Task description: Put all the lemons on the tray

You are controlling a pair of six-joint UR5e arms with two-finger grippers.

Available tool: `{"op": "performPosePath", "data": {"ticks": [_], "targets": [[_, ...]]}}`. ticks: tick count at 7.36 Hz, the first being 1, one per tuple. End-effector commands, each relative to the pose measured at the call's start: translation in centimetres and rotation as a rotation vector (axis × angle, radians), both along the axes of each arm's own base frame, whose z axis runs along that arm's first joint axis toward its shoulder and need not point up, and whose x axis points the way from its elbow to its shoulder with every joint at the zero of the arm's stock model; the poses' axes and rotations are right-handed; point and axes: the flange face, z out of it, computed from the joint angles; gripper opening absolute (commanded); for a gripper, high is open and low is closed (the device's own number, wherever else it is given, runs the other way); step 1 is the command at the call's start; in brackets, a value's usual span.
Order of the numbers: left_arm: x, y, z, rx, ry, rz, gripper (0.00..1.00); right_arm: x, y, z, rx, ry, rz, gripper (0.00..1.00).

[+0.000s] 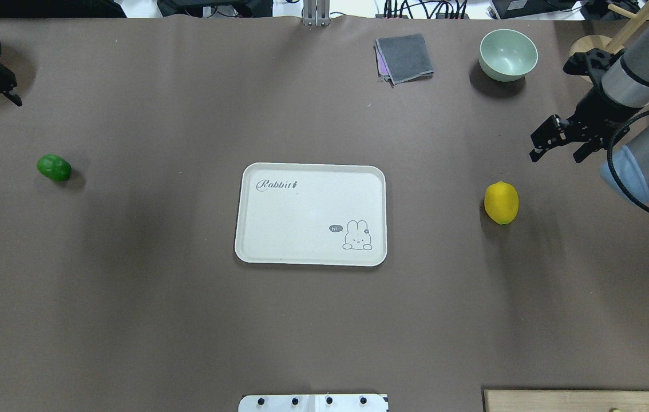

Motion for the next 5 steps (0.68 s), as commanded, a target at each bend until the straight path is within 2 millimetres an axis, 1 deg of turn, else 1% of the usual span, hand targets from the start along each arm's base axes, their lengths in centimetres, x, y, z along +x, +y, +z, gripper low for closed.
{"op": "performPosePath", "data": {"ticks": [1, 2, 3, 5], "targets": [[4.1, 0.1, 3.4, -0.053, 0.006, -0.004, 0.98, -4.6, -0.1, -1.1, -0.016, 0.003, -0.043, 1.00], [4.4, 0.1, 4.3, -0.067, 0.001, 0.001, 0.98, -6.1, 0.7, -0.7, -0.020, 0.006, -0.070, 1.00], [5.2, 0.5, 4.8, -0.079, -0.004, 0.012, 0.98, -7.1, 1.1, 0.1, -0.032, 0.015, -0.088, 1.00], [5.5, 0.7, 5.5, -0.090, -0.007, 0.020, 0.98, -8.8, 2.3, 1.0, -0.042, 0.024, -0.124, 1.00]]}}
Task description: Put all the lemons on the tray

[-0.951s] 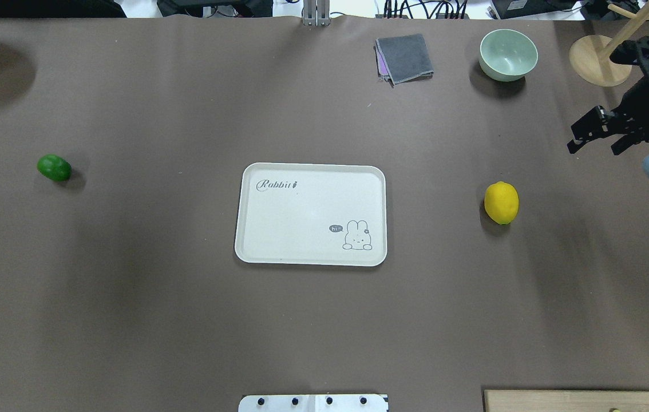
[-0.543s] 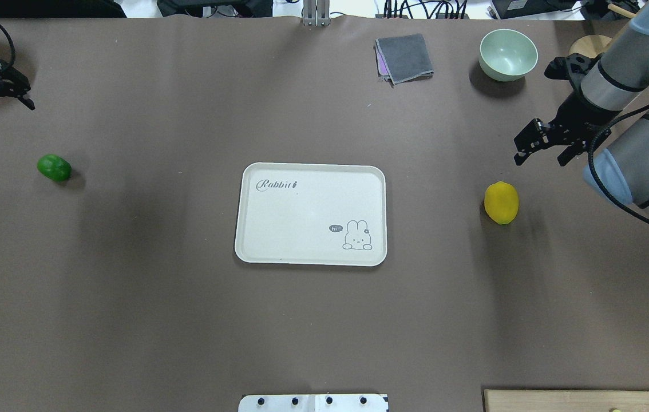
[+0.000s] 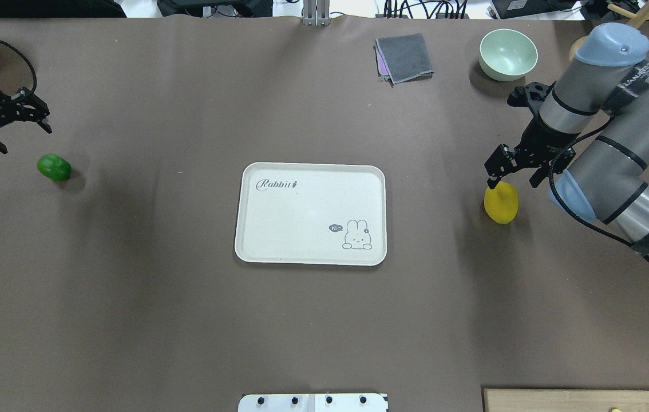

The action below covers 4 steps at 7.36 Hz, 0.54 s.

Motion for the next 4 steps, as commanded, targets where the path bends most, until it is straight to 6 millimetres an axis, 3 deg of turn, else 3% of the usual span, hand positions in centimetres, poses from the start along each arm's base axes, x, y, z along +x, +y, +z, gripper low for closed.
{"op": "performPosePath", "data": {"ticks": [1, 2, 4], "targets": [[0.4, 0.3, 0.9, -0.016, -0.005, 0.008, 0.98, -1.7, 1.3, 1.0, -0.008, 0.009, -0.038, 1.00], [1.6, 0.7, 1.4, -0.036, 0.008, 0.033, 0.98, -2.1, 1.6, 1.2, -0.009, 0.011, -0.048, 1.00], [2.2, 1.0, 1.5, -0.047, 0.020, 0.048, 0.98, -3.5, 2.4, 1.7, -0.006, 0.027, -0.069, 0.99]]}}
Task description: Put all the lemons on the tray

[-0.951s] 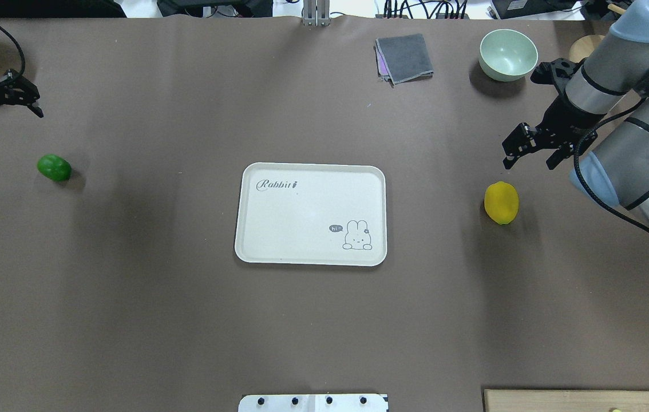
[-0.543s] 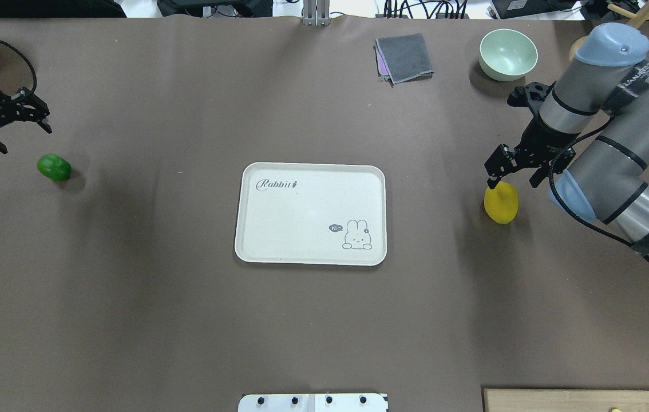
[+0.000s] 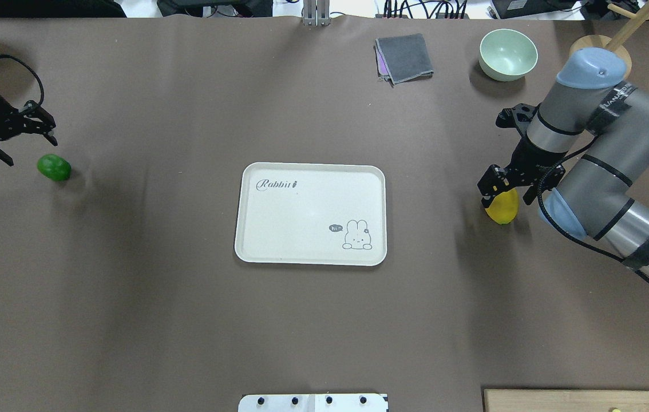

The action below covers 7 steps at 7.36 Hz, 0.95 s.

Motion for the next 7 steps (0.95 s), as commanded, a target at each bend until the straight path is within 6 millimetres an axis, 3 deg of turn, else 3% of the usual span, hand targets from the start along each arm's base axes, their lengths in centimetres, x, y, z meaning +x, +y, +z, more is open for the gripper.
{"op": "performPosePath", "data": {"ticks": [1, 2, 3, 4, 5, 6, 7], "targets": [[1.4, 0.5, 0.6, -0.014, 0.002, 0.026, 0.98, -0.8, 0.4, 0.8, 0.009, 0.012, -0.022, 0.98], [2.6, 0.6, 1.1, -0.024, -0.003, 0.044, 0.98, -0.4, -0.1, 1.6, 0.023, 0.011, -0.039, 0.94], [3.7, 0.9, 1.2, -0.027, -0.005, 0.061, 0.98, -0.3, -0.2, 1.7, 0.025, 0.009, -0.041, 0.76], [3.9, 1.0, 1.2, -0.025, -0.004, 0.064, 0.98, -0.2, -0.4, 1.4, 0.018, 0.008, -0.031, 0.43], [3.9, 1.1, 2.0, -0.035, -0.010, 0.068, 0.94, -0.2, -0.6, 0.9, 0.021, 0.002, -0.029, 0.29], [4.0, 1.2, 2.2, -0.017, -0.002, 0.072, 0.38, -0.2, -0.7, 0.4, 0.027, -0.005, -0.028, 0.29], [4.0, 1.2, 2.1, -0.009, 0.003, 0.074, 0.00, 0.0, -1.2, -1.8, 0.049, -0.041, -0.024, 0.29]]}}
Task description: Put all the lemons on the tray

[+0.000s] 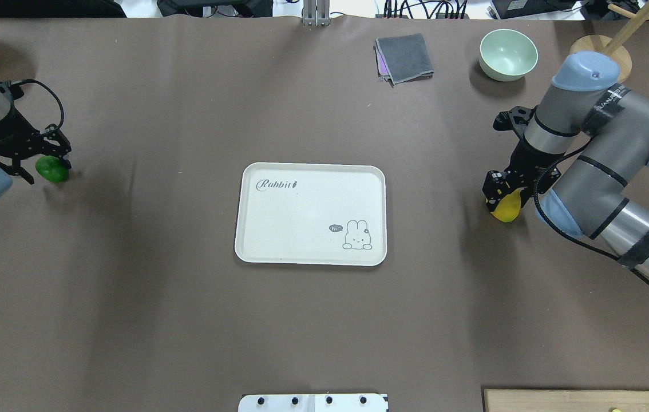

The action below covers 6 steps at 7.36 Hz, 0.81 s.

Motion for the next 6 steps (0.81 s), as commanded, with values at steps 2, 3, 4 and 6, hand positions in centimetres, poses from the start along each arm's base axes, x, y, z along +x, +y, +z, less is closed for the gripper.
{"op": "performPosePath", "data": {"ticks": [2, 3, 4, 6], "targets": [[-0.9, -0.3, -1.5, -0.007, 0.084, 0.005, 0.00, -1.1, -2.1, -9.3, 0.079, -0.113, 0.011, 0.30], [-1.4, -0.4, -4.6, 0.016, 0.139, 0.009, 0.00, -1.6, -2.6, -11.8, -0.013, -0.095, 0.104, 0.30], [-1.3, -0.4, -6.5, 0.047, 0.161, 0.012, 0.00, -3.9, -2.1, -13.9, -0.056, -0.112, 0.149, 0.30], [0.7, -2.1, -16.7, 0.213, 0.241, 0.041, 0.00, -10.2, -1.2, -17.8, -0.105, -0.204, 0.201, 0.31]]}}
